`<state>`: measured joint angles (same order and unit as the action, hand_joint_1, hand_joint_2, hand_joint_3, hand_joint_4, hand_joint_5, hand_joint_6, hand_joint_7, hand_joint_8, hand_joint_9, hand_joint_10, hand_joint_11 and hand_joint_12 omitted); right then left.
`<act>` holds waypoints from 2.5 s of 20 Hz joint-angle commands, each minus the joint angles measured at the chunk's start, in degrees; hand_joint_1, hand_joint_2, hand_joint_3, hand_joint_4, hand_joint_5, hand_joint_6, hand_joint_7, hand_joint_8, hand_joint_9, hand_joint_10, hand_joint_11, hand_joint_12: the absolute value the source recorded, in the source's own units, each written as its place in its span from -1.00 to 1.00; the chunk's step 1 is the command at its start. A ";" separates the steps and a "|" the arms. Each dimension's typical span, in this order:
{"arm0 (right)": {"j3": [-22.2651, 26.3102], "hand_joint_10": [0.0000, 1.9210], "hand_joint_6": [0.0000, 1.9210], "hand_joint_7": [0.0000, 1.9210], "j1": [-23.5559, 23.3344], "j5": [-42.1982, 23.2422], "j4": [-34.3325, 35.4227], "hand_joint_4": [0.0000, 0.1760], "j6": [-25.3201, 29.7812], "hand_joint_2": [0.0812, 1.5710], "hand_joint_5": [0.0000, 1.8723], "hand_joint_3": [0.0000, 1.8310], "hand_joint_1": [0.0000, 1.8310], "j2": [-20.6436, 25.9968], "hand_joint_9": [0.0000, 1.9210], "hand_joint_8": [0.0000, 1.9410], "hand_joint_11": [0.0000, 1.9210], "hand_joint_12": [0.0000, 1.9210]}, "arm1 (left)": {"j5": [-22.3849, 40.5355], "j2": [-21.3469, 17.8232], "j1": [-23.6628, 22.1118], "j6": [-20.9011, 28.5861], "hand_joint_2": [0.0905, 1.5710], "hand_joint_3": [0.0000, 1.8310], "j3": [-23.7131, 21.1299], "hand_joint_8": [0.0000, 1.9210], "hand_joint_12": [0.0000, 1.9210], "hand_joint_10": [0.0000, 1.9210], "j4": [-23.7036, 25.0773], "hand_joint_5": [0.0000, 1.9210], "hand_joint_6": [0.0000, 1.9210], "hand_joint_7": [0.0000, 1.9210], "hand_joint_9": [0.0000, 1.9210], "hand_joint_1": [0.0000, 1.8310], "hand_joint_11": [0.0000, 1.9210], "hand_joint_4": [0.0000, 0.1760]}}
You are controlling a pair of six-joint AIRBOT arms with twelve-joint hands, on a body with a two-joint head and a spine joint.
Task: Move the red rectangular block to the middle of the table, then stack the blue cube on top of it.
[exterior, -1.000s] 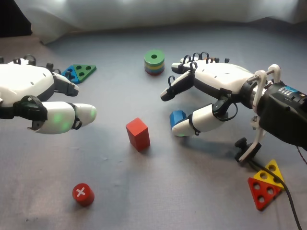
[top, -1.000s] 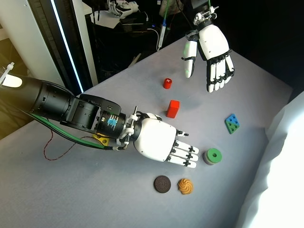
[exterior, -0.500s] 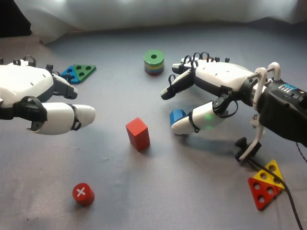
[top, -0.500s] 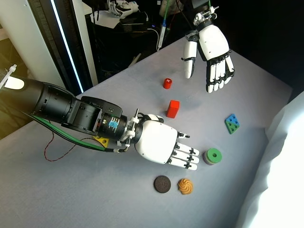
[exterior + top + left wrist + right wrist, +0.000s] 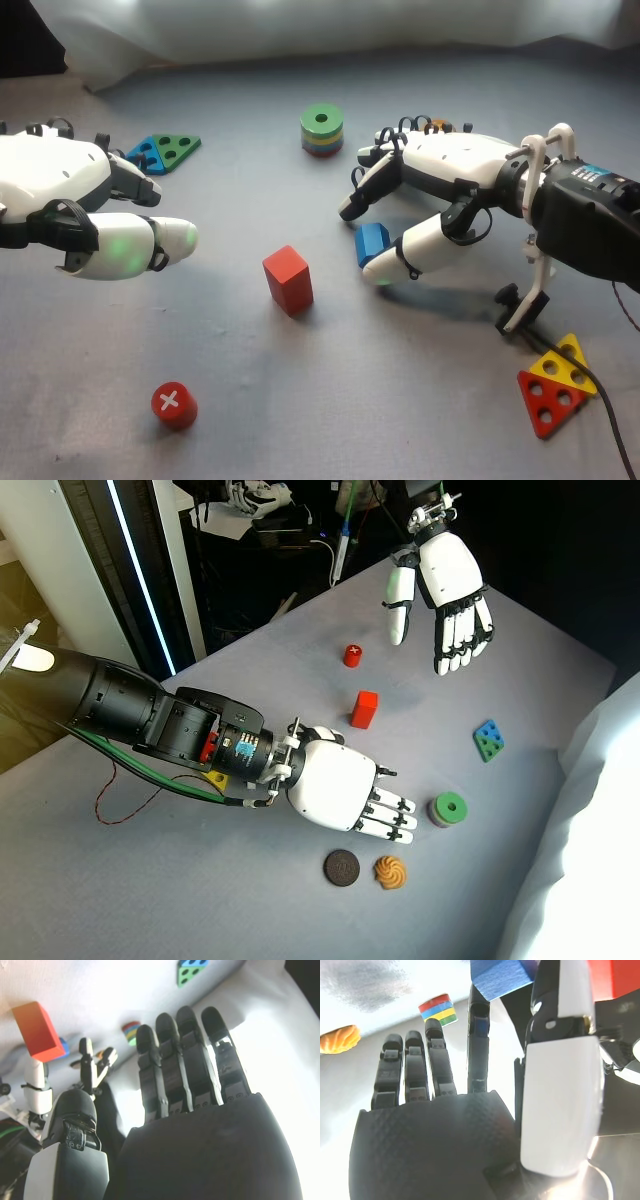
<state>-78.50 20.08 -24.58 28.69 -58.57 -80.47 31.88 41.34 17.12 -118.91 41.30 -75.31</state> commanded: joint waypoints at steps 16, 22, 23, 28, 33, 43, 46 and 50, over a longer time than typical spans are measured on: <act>-0.37 -1.00 -0.95 -0.62 -2.52 -2.74 -3.05 -0.59 -0.44 0.05 0.11 -1.00 0.07 0.93 -1.00 -0.99 -1.00 -1.00 | 3.24 -0.29 -1.23 -1.64 0.63 -1.00 -0.33 -1.00 -0.12 -1.00 0.57 -0.43 -1.00 -0.44 -0.52 -0.89 -0.96 -1.00; -0.37 -1.00 -0.17 -0.78 -2.47 -2.72 -3.45 -0.24 -0.44 0.31 0.15 -0.99 0.19 1.03 -1.00 -1.00 -1.00 -1.00 | 3.24 -0.29 -1.23 -1.65 0.63 -1.00 -0.30 -1.00 -0.12 -1.00 0.54 -0.42 -1.00 -0.43 -0.51 -0.89 -0.96 -1.00; -0.37 -1.00 -0.10 -0.78 -2.47 -2.71 -3.61 -0.82 -0.43 0.33 0.13 -1.00 0.20 1.09 -1.00 -1.00 -1.00 -1.00 | 3.24 -0.29 -1.21 -1.65 0.63 -1.00 -0.33 -0.99 -0.11 -0.99 0.54 -0.41 -0.99 -0.43 -0.51 -0.89 -0.95 -1.00; -0.37 -1.00 -0.07 -0.77 -2.52 -2.71 -3.99 -0.84 -0.43 0.34 0.12 -1.00 0.20 1.23 -0.98 -1.00 -1.00 -1.00 | 3.24 -0.27 -1.21 -1.91 0.63 -1.00 -0.36 -1.00 -0.12 -1.00 0.54 -0.41 -1.00 -0.42 -0.50 -0.87 -0.95 -1.00; -0.36 -0.99 -0.06 -0.74 -3.05 -2.55 -4.37 -0.68 -0.42 0.34 0.11 -1.00 0.20 1.58 -0.96 -0.99 -1.00 -1.00 | 3.24 -0.27 -1.21 -2.04 0.64 -1.00 -0.35 -1.00 -0.12 -1.00 0.54 -0.42 -1.00 -0.43 -0.51 -0.89 -0.96 -1.00; 0.18 -0.99 -0.10 -0.74 -10.59 9.54 -31.75 -0.97 15.43 0.33 0.14 -1.00 0.21 5.02 -0.94 -0.99 -1.00 -1.00 | 3.24 -0.28 -1.25 -2.04 0.63 -1.00 -0.22 -1.00 -0.12 -1.00 0.53 -0.41 -1.00 -0.43 -0.50 -0.87 -0.95 -1.00; 0.18 -1.00 -0.08 -0.75 -12.99 9.81 -39.28 -0.71 21.37 0.33 0.13 -1.00 0.20 5.56 -0.95 -1.00 -1.00 -1.00 | 3.24 -0.27 -1.27 -2.04 0.64 -1.00 -0.10 -1.00 -0.13 -1.00 0.53 -0.41 -1.00 -0.43 -0.50 -0.88 -0.95 -1.00; 0.16 -1.00 -0.15 -0.72 -14.88 1.59 -67.83 -0.65 47.66 0.32 0.17 -1.00 0.21 6.17 -0.95 -0.99 -1.00 -1.00 | 3.24 -0.28 -1.27 -2.04 0.64 -1.00 0.10 -1.00 -0.13 -1.00 0.61 -0.41 -1.00 -0.43 -0.51 -0.90 -0.96 -1.00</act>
<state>-78.35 6.20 -16.25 -41.65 -10.04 -75.07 32.23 41.58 16.53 -120.84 41.17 -77.06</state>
